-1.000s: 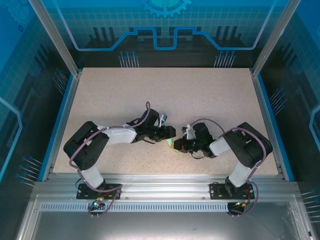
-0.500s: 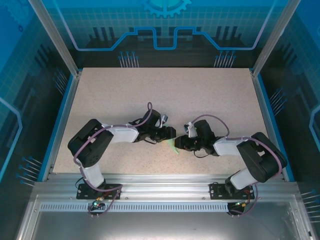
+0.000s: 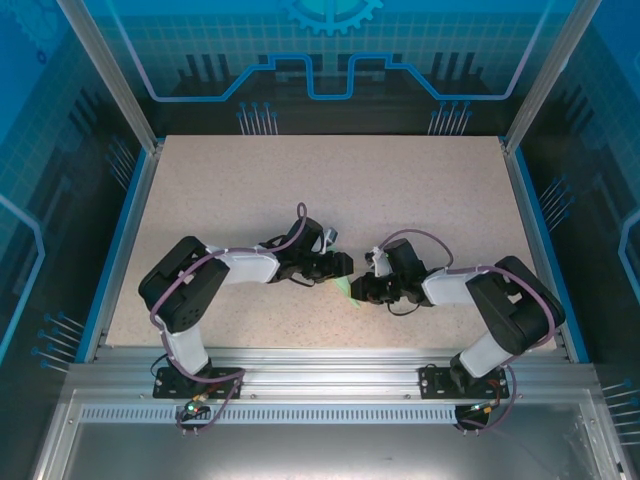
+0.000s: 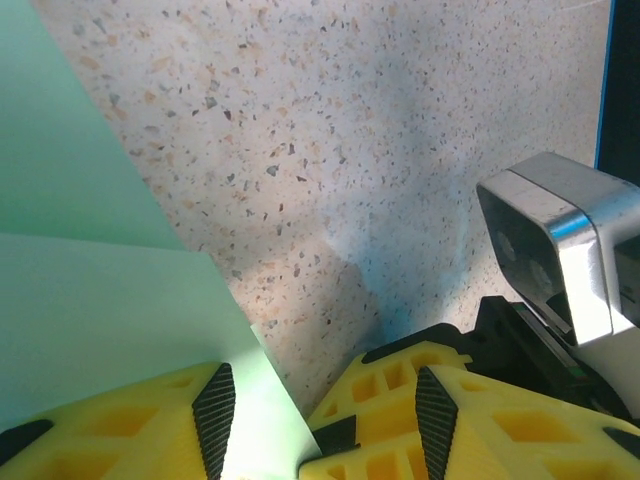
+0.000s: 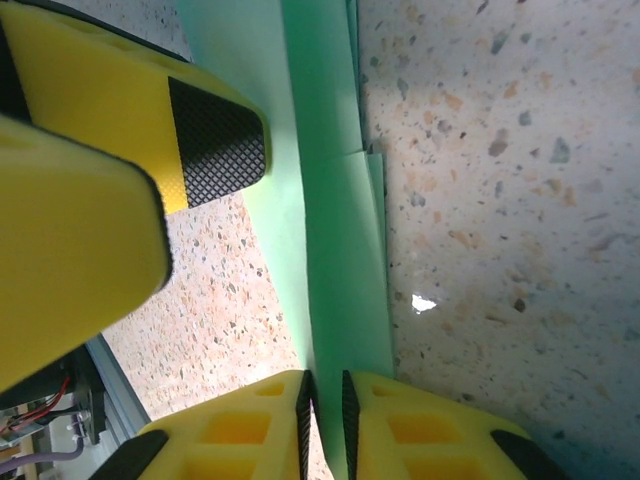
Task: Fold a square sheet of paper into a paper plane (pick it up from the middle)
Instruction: Fold the wing for the fifth time at the center of the table.
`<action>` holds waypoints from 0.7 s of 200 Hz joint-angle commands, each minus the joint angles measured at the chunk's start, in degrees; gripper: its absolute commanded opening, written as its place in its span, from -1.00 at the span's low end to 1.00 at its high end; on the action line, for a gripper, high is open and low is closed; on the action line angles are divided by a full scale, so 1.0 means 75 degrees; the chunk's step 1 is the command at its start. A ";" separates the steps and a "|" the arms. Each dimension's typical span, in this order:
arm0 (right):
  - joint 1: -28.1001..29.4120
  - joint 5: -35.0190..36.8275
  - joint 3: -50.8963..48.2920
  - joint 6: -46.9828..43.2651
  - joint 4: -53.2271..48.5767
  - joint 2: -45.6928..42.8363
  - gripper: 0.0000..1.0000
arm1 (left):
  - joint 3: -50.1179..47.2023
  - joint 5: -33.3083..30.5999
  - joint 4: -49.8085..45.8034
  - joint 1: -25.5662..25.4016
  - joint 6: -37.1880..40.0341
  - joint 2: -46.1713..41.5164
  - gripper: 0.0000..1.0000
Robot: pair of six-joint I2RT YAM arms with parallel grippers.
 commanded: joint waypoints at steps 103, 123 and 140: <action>-0.0077 -0.0168 -0.0094 0.0459 0.0042 0.0640 -0.89 | 0.0588 0.0158 -0.0673 -0.0042 0.0507 0.0415 0.08; -0.0077 -0.0100 -0.0084 0.0433 -0.0113 0.0312 -0.82 | 0.0604 0.0113 -0.0791 -0.0035 0.0519 0.0545 0.05; -0.0079 -0.0017 -0.0024 0.0351 -0.0378 -0.0018 -0.76 | 0.0592 0.0110 -0.0793 -0.0038 0.0507 0.0631 0.03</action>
